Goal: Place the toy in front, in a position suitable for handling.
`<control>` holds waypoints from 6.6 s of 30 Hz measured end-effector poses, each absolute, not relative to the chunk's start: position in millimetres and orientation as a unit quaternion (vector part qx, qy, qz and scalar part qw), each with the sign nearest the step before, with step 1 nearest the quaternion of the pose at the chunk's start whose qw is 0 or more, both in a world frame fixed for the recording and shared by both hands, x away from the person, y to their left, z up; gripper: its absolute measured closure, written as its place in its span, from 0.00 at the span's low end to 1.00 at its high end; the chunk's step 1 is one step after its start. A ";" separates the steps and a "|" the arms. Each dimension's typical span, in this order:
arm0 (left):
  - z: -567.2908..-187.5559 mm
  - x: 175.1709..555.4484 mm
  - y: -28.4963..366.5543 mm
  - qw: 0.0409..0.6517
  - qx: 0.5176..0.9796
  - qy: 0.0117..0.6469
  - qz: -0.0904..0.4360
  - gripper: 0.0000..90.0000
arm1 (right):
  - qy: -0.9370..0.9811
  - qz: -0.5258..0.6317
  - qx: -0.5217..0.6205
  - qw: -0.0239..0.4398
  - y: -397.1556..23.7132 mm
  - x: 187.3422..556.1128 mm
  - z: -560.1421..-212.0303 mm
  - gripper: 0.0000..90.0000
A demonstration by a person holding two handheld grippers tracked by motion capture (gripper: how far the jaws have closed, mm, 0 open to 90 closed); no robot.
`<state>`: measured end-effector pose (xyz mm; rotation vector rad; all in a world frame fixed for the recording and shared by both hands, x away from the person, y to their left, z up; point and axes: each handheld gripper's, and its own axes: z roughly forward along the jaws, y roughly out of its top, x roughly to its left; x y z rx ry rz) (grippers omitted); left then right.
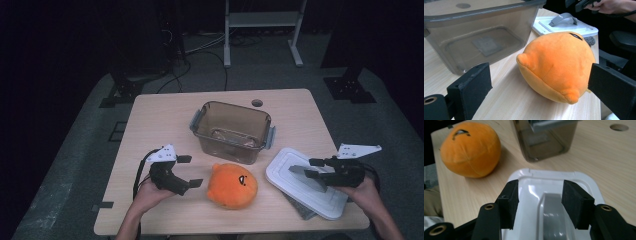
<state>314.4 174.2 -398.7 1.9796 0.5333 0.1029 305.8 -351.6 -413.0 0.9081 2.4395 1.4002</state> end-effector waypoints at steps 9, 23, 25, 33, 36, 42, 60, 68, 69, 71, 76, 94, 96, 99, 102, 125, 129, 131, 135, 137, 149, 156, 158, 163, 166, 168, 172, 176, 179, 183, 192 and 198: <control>-399.5 315.1 177.8 0.518 0.824 0.226 0.045 0.04 | 0.824 0.495 0.265 0.078 -320.6 304.1 -390.6 0.43; -401.1 316.0 182.9 0.514 0.824 0.233 0.052 0.04 | 0.843 0.505 0.181 0.047 -255.8 301.9 -364.7 0.36; -401.9 316.0 182.9 0.513 0.824 0.234 0.052 0.04 | 0.846 0.504 0.171 0.043 -247.0 302.7 -363.5 0.36; -403.2 316.2 184.1 0.508 0.827 0.234 0.054 0.04 | 0.856 0.498 0.138 0.026 -212.8 307.9 -363.6 0.35; -403.5 316.2 185.4 0.507 0.827 0.237 0.055 0.04 | 0.861 0.491 0.130 0.020 -202.2 310.0 -364.8 0.35; -404.2 316.0 186.0 0.505 0.828 0.237 0.057 0.04 | 0.869 0.482 0.115 0.007 -180.5 314.2 -369.3 0.34; -404.3 315.6 191.4 0.504 0.827 0.242 0.064 0.04 | 0.893 0.442 0.091 0.000 -128.5 328.2 -390.8 0.34; -405.7 316.6 194.4 0.503 0.826 0.245 0.065 0.04 | 0.905 0.416 0.088 0.011 -120.3 330.5 -401.9 0.45; -405.7 316.7 194.4 0.503 0.826 0.245 0.065 0.04 | 0.906 0.413 0.087 0.007 -119.7 330.5 -402.8 0.47; -405.6 316.7 194.6 0.503 0.826 0.245 0.066 0.04 | 0.911 0.403 0.088 0.010 -118.2 330.1 -404.5 0.51; -405.6 316.6 195.4 0.503 0.825 0.247 0.066 0.04 | 0.916 0.391 0.091 0.004 -114.8 328.7 -407.9 0.66; -405.1 317.5 203.7 0.508 0.818 0.258 0.073 0.04 | 0.906 0.412 0.100 -0.009 -118.6 329.5 -387.2 0.82; -405.2 317.8 204.7 0.508 0.818 0.259 0.073 0.04 | 0.903 0.418 0.101 -0.013 -120.5 328.7 -383.0 0.82; -405.0 317.8 206.7 0.509 0.817 0.262 0.073 0.04 | 0.902 0.421 0.099 -0.010 -122.5 326.6 -376.6 0.82; -404.3 317.3 208.6 0.511 0.814 0.264 0.076 0.04 | 0.897 0.430 0.102 -0.011 -125.7 324.1 -367.5 0.82; -406.4 318.3 209.5 0.509 0.816 0.265 0.074 0.04 | 0.876 0.473 0.089 0.042 -130.2 333.8 -275.2 0.82; -406.3 318.5 209.6 0.510 0.815 0.265 0.073 0.04 | 0.875 0.473 0.092 0.044 -128.8 339.5 -269.7 0.82; -406.3 318.5 209.7 0.509 0.816 0.265 0.073 0.04 | 0.875 0.473 0.093 0.048 -128.2 343.2 -266.1 0.82; -406.5 318.8 210.1 0.510 0.816 0.264 0.072 0.04 | 0.875 0.473 0.093 0.054 -126.8 349.7 -259.0 0.82; -406.6 319.1 210.1 0.510 0.816 0.263 0.073 0.04 | 0.874 0.473 0.094 0.056 -126.2 353.5 -255.9 0.82; -407.7 319.9 209.4 0.510 0.816 0.263 0.072 0.04 | 0.871 0.474 0.108 0.064 -124.8 376.1 -246.6 0.82; -408.3 321.6 208.3 0.509 0.817 0.261 0.069 0.04 | 0.870 0.475 0.112 0.067 -123.0 386.1 -246.4 0.82; -408.4 322.4 208.2 0.509 0.817 0.261 0.069 0.04 | 0.870 0.474 0.115 0.067 -122.0 389.5 -247.2 0.82; -408.2 325.0 208.6 0.511 0.816 0.261 0.069 0.04 | 0.869 0.475 0.120 0.067 -121.1 397.8 -249.0 0.82; -407.9 326.6 208.2 0.512 0.816 0.258 0.070 0.04 | 0.870 0.473 0.123 0.068 -120.7 403.6 -250.0 0.82; -407.9 327.6 207.5 0.513 0.816 0.257 0.069 0.04 | 0.870 0.471 0.126 0.069 -121.0 407.7 -250.3 0.82; -408.3 328.4 206.2 0.514 0.816 0.257 0.066 0.04 | 0.869 0.470 0.134 0.073 -122.3 416.3 -251.3 0.82; -408.5 328.3 205.7 0.516 0.815 0.255 0.063 0.04 | 0.868 0.470 0.142 0.074 -123.2 422.8 -253.1 0.81; -408.9 328.1 205.2 0.514 0.817 0.254 0.063 0.04 | 0.869 0.467 0.145 0.079 -122.8 428.6 -255.5 0.81; -409.7 328.4 204.7 0.513 0.818 0.253 0.062 0.04 | 0.869 0.464 0.152 0.080 -123.7 436.3 -259.5 0.81; -411.0 328.4 203.0 0.508 0.822 0.251 0.059 0.04 | 0.866 0.464 0.171 0.080 -127.0 452.9 -274.8 0.81; -410.8 328.0 203.6 0.508 0.822 0.251 0.059 0.04 | 0.864 0.463 0.184 0.079 -127.4 462.4 -283.0 0.81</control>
